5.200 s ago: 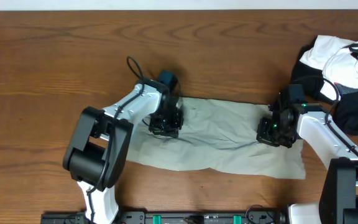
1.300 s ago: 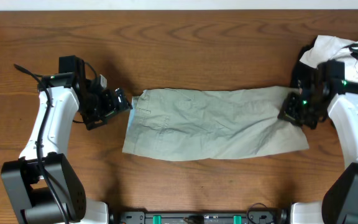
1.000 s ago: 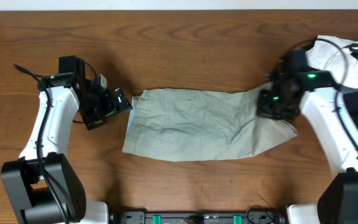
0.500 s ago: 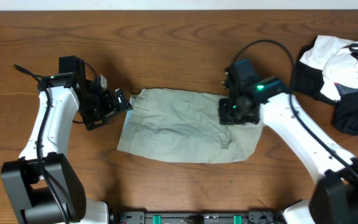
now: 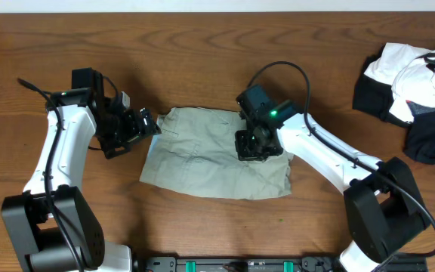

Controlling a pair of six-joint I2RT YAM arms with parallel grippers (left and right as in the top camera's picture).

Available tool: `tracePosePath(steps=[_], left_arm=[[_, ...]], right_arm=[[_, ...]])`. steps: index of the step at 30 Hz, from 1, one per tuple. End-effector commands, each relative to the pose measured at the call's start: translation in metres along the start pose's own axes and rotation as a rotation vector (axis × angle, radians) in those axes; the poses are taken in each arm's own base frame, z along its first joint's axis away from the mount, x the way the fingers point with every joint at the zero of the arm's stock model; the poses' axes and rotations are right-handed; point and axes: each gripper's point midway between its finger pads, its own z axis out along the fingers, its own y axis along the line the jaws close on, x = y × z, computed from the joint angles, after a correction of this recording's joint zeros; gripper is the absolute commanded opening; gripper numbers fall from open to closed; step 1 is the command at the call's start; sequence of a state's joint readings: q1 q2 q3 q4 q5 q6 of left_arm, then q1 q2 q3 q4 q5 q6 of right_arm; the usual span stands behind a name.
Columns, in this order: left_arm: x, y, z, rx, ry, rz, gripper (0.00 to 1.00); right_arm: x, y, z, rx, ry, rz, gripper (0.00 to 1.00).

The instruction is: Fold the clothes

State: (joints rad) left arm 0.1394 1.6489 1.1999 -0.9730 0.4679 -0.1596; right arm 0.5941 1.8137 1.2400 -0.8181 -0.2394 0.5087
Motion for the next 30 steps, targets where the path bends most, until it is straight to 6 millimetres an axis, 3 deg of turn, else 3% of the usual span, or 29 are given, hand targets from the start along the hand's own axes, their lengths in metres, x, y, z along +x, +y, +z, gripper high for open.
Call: tracePosePath(steps=[1,7,11,13,16,17,18,21,23,26,30], left_arm=[[0.003,0.000,0.001,0.001,0.012,0.007,0.98],[0.003,0.000,0.001,0.001,0.012,0.006,0.98],[0.004,0.000,0.001,0.000,0.016,0.004,0.98],[0.004,0.000,0.001,0.000,0.016,0.004,0.98],[0.004,0.000,0.001,0.000,0.016,0.004,0.98],[0.004,0.000,0.001,0.000,0.016,0.004,0.98],[0.004,0.000,0.001,0.000,0.016,0.004,0.98],[0.004,0.000,0.001,0.000,0.016,0.004,0.98],[0.005,0.001,0.001,-0.001,0.020,0.003,0.98],[0.005,0.001,0.001,-0.001,0.022,0.002,0.98],[0.005,0.001,0.001,-0.001,0.021,0.002,0.98]], right_arm=[[-0.002,0.032,-0.012,-0.107,0.004,-0.020,0.17],[-0.006,0.069,-0.024,-0.227,-0.012,-0.079,0.33],[-0.013,0.081,-0.034,-0.249,-0.037,-0.106,0.37],[-0.018,0.090,-0.047,-0.268,-0.055,-0.132,0.49],[-0.026,0.100,-0.070,-0.282,-0.089,-0.182,0.81],[-0.029,0.104,-0.078,-0.286,-0.100,-0.202,0.88],[-0.031,0.108,-0.086,-0.291,-0.111,-0.219,0.92],[-0.033,0.111,-0.100,-0.280,-0.121,-0.220,0.93],[-0.041,0.093,-0.110,-0.189,-0.151,-0.184,0.93],[-0.054,0.051,-0.131,-0.019,-0.205,-0.083,0.97],[-0.054,0.003,-0.157,0.096,-0.201,0.019,0.99]])
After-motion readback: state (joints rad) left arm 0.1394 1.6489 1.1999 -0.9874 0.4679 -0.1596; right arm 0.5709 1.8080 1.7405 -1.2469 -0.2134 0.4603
